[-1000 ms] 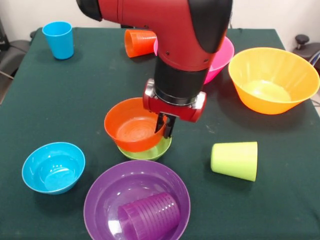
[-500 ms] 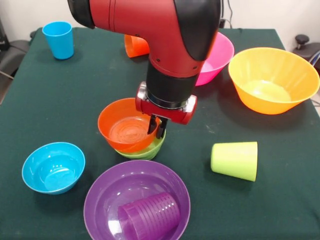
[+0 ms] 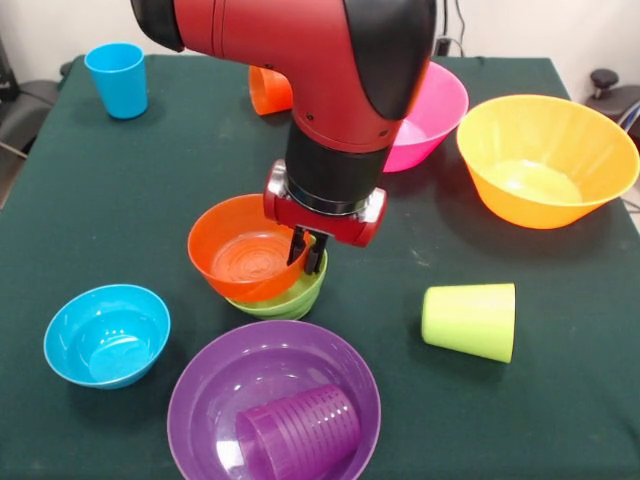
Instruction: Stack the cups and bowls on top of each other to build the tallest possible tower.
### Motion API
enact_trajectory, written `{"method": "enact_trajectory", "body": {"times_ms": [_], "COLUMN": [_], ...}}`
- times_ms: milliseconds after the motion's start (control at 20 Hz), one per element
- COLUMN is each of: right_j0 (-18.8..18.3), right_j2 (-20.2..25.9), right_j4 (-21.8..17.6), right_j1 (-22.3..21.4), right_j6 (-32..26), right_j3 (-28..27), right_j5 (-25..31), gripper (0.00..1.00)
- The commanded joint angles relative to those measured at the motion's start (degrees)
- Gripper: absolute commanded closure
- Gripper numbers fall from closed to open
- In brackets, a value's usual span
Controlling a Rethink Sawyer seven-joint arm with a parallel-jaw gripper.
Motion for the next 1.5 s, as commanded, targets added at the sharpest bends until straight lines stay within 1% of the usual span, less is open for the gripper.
{"method": "enact_trajectory", "body": {"times_ms": [50,400,700,1300,1500], "right_j0": [1.4,2.0,2.6,3.4,3.1], "right_j2": [2.7,2.6,2.2,1.3,1.4], "right_j4": [0.8,1.7,2.6,3.9,4.2], "right_j1": [0.7,0.1,0.6,1.0,1.5], "right_j6": [7.3,7.7,8.6,9.2,9.1], "right_j3": [-2.1,-2.4,-2.8,-1.5,-1.5], "right_j5": [0.5,2.5,2.7,0.2,-0.6], "gripper": [1.0,1.0,1.0,1.0,1.0]}}
